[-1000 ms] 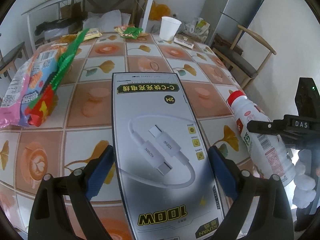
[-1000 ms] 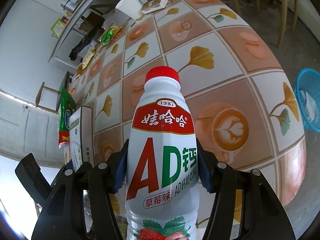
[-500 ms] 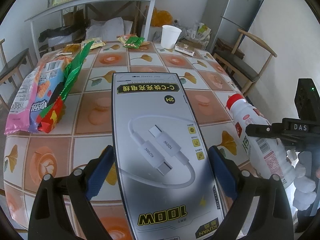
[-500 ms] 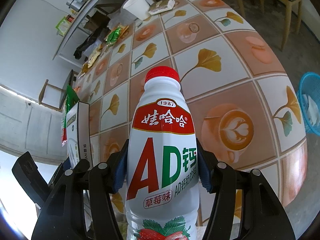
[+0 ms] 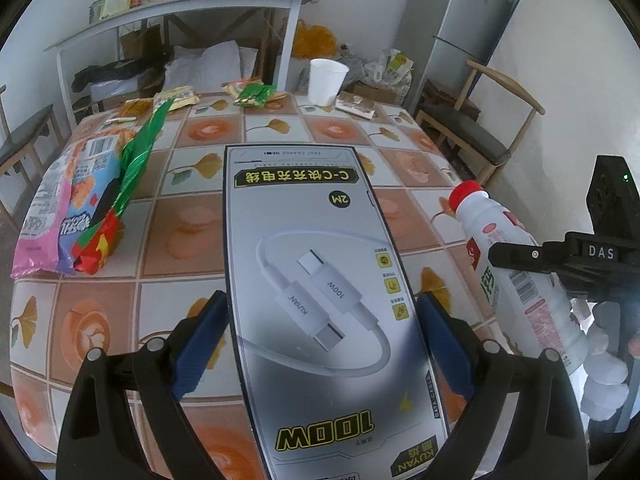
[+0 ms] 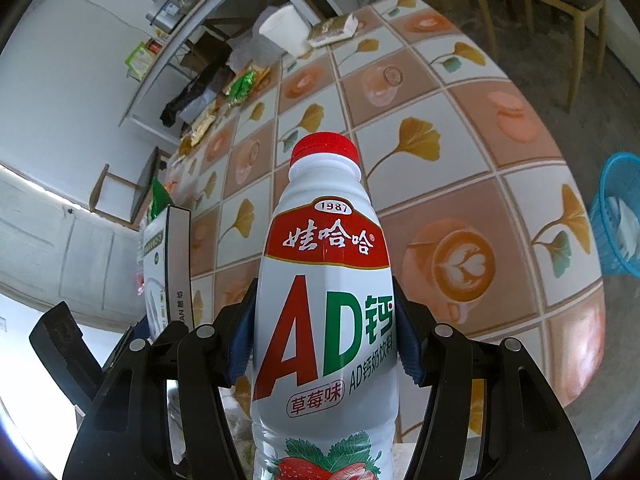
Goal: Collect trash
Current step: 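Carry the bottle and box over the blue wastebasket and open both grippers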
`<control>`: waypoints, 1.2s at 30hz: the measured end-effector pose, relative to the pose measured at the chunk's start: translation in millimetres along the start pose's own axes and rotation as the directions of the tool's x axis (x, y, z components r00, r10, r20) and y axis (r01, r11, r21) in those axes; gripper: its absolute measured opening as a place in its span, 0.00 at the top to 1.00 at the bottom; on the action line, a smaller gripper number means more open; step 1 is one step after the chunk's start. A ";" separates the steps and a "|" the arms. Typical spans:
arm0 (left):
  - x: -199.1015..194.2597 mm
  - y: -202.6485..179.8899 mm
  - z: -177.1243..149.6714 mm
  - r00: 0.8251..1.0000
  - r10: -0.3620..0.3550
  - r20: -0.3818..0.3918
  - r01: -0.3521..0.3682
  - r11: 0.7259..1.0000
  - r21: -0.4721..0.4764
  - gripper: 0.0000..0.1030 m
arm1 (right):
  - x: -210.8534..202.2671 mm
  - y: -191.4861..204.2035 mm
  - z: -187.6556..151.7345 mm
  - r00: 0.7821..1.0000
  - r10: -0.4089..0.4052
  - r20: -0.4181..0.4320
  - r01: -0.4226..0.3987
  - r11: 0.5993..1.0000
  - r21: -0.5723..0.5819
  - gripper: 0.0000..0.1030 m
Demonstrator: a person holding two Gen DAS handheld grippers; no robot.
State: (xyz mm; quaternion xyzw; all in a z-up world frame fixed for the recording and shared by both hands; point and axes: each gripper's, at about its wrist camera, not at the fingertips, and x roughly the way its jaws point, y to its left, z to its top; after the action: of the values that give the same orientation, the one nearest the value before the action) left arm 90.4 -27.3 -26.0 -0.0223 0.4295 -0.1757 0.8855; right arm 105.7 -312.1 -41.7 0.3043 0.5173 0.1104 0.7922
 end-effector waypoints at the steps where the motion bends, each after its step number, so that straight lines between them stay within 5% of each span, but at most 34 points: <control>1: -1.4 -3.6 1.3 1.000 -0.005 0.003 0.005 1.000 0.005 0.11 | -3.3 -1.8 -0.2 1.000 0.006 0.005 -0.006 1.000 0.003 0.46; 13: 3.1 -92.3 47.0 0.981 -0.195 -0.015 0.195 0.971 0.141 0.11 | -113.6 -66.0 -5.5 0.972 -0.005 0.233 -0.022 0.993 0.113 0.46; 18: 24.6 -160.9 75.9 0.948 -0.308 -0.080 0.318 0.920 0.228 0.11 | -181.4 -120.7 -17.5 0.924 -0.121 0.363 0.036 0.972 0.233 0.45; 24: 72.7 -255.6 89.0 0.896 -0.375 -0.240 0.436 0.847 0.304 0.11 | -224.1 -198.5 -41.2 0.881 -0.227 0.416 0.050 0.917 0.395 0.45; 31: 146.6 -353.7 76.8 0.831 -0.346 -0.436 0.504 0.800 0.325 0.11 | -205.6 -286.8 -58.1 0.899 -0.223 0.377 -0.023 0.835 0.549 0.45; 36: 200.8 -404.4 68.6 0.796 -0.317 -0.516 0.518 0.798 0.308 0.11 | -175.9 -343.1 -49.8 0.922 -0.160 0.353 -0.104 0.774 0.625 0.45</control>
State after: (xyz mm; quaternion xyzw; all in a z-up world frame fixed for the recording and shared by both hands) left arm 139.3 -480.2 -56.9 0.1189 0.5509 -0.4632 0.6840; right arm -63.9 -651.1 -128.0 0.5604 0.3620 -0.1441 0.7309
